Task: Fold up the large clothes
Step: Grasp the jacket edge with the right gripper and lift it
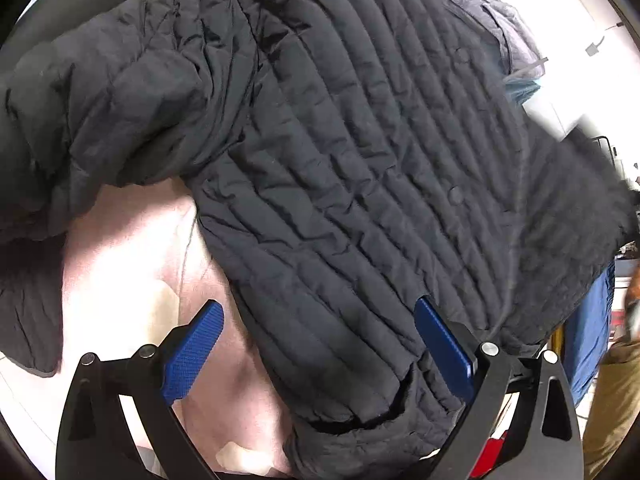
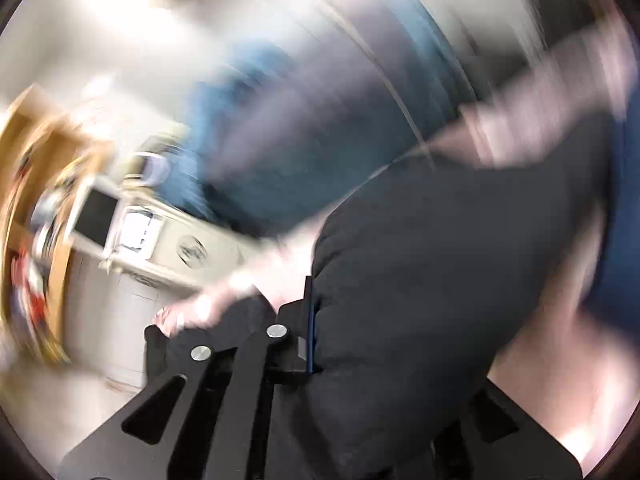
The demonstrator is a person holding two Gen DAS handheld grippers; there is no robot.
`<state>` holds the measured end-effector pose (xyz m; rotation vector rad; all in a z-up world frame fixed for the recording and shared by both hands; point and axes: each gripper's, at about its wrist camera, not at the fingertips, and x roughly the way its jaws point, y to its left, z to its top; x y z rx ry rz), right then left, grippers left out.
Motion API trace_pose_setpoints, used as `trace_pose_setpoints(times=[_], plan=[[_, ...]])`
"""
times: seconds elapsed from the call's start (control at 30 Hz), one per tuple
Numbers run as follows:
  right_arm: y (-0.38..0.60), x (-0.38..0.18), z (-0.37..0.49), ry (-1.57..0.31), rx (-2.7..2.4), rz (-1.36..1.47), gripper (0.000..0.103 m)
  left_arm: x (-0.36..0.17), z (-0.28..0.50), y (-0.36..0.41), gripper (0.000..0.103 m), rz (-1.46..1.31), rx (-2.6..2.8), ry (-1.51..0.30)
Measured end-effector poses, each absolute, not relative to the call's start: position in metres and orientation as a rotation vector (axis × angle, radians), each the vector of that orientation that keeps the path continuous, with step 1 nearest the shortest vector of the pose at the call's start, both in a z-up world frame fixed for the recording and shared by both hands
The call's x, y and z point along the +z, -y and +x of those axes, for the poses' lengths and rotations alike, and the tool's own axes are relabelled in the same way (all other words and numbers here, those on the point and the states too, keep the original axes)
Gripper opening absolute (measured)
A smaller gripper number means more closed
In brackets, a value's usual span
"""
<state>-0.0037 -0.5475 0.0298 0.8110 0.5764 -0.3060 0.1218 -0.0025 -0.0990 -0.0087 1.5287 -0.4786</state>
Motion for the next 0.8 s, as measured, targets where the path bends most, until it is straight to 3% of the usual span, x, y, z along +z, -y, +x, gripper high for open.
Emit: trace_pose_setpoints(times=[0.13, 0.23, 0.3, 0.37, 0.43, 0.57, 0.67, 0.8], plan=[[0.519, 0.120, -0.018, -0.346, -0.275, 0.471, 0.005, -0.103, 0.117, 0.014, 0.094, 0.002, -0.508, -1.534], [0.542, 0.102, -0.011, -0.400, -0.351, 0.482, 0.007, -0.112, 0.116, 0.025, 0.094, 0.031, -0.523, -1.559], [0.566, 0.060, -0.001, -0.516, -0.379, 0.602, 0.020, -0.116, 0.116, 0.033, 0.094, 0.045, -0.537, -1.564], [0.585, 0.010, 0.006, -0.716, -0.435, 0.728, 0.083, -0.119, 0.115, 0.039, 0.094, 0.060, -0.543, -1.562], [0.594, -0.038, -0.010, -0.807, -0.438, 0.925, 0.083, -0.118, 0.114, 0.041, 0.094, 0.046, -0.550, -1.566], [0.584, -0.062, -0.067, -0.721, -0.444, 1.130, 0.083, -0.117, 0.107, 0.024, 0.094, 0.019, -0.537, -1.570], [0.570, -0.066, -0.104, -0.753, -0.455, 1.096, 0.092, -0.123, 0.101, 0.011, 0.094, -0.004, -0.520, -1.593], [0.552, -0.098, -0.142, -0.985, -0.459, 0.987, 0.092, -0.138, 0.090, 0.012, 0.094, -0.026, -0.547, -1.668]])
